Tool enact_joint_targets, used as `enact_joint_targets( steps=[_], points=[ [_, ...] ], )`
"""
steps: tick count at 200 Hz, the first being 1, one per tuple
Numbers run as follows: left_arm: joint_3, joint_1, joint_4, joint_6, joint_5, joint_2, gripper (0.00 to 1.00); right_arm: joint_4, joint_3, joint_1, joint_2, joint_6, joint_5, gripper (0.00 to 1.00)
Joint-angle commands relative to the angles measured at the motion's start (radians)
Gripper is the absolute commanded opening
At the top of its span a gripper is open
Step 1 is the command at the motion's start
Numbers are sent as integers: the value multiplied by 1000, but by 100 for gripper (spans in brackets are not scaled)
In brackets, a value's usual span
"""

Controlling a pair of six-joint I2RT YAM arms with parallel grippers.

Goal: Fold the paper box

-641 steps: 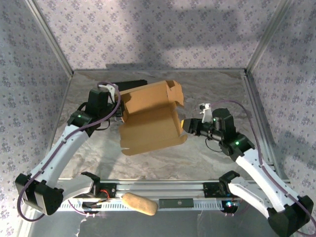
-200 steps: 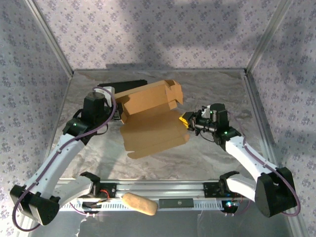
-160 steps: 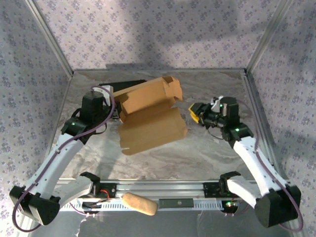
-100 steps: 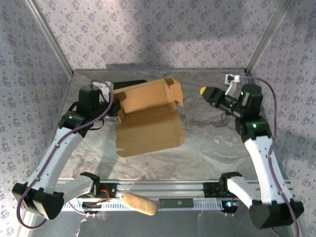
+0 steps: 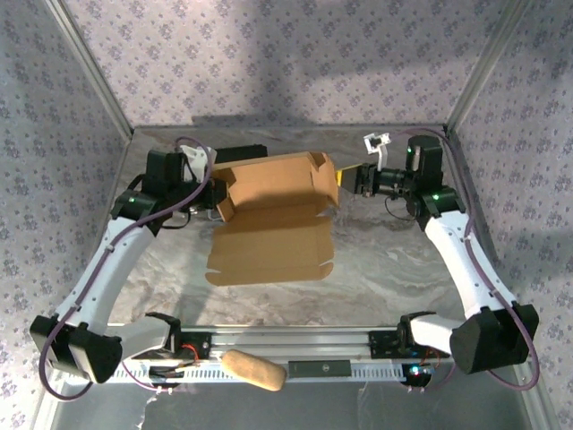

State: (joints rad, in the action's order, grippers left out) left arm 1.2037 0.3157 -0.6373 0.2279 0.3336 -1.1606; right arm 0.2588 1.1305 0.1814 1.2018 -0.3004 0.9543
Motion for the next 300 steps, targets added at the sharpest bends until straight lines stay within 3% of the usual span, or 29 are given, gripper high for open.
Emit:
enact_joint_targets(
  steps=[1, 33, 82, 195, 251, 300],
  points=[
    [48, -8, 0, -14, 44, -6, 0, 14, 35, 35, 11, 74, 60, 31],
    [51, -7, 5, -7, 53, -16, 0, 20, 39, 66, 14, 84, 31, 31],
    [43, -6, 3, -4, 56, 2, 0, 97, 112, 152, 46, 141, -113, 32],
    [50, 8, -24, -16, 35, 29, 0, 183, 201, 421, 98, 313, -726, 32],
    [60, 16, -35, -21, 28, 47, 0, 169, 216, 442, 137, 313, -818, 35],
    [63, 28, -35, -21, 31, 52, 0, 167, 240, 444, 186, 311, -783, 34]
  ],
)
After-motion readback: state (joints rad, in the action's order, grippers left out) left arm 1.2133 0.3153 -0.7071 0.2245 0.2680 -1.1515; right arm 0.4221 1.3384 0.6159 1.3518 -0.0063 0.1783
